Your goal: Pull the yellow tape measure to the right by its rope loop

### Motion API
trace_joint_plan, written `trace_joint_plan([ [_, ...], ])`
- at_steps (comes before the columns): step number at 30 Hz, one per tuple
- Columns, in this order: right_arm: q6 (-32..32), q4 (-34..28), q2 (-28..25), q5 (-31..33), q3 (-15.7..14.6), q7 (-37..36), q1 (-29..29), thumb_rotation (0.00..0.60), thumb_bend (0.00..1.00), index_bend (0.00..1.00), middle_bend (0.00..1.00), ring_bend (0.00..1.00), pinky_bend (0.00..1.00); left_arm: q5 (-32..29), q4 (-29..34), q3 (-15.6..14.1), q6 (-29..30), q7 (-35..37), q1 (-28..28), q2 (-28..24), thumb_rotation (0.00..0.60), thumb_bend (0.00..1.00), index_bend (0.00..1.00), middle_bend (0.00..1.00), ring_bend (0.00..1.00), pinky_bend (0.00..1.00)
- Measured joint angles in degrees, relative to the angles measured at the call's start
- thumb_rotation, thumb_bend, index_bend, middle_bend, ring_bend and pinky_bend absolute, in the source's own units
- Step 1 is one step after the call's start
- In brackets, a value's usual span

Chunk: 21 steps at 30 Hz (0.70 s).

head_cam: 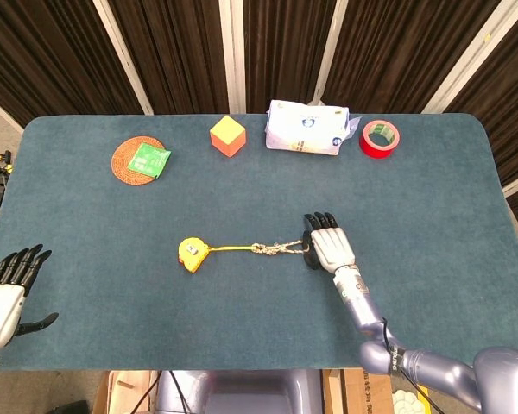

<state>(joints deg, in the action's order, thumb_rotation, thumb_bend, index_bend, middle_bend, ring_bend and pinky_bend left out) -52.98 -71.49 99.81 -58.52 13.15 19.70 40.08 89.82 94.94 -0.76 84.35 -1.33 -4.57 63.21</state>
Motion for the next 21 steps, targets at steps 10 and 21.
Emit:
trace_joint_plan([
  [10,-0.2,0.3,0.3,0.5,-0.1,0.3,0.1,0.600,0.46,0.65,0.16,0.00,0.00,-0.3,0.2,0.0,-0.3,0.3,-0.1,-0.1,0.600,0.00,0.00,0.00,0.00,0.00],
  [21,-1.7,-1.6,-0.9,0.2,0.6,0.8,0.2,0.600,0.46,0.65,0.16,0.00,0.00,-0.3,0.3,-0.1,-0.4,0.4,-0.1,-0.2,0.600,0.00,0.00,0.00,0.00,0.00],
])
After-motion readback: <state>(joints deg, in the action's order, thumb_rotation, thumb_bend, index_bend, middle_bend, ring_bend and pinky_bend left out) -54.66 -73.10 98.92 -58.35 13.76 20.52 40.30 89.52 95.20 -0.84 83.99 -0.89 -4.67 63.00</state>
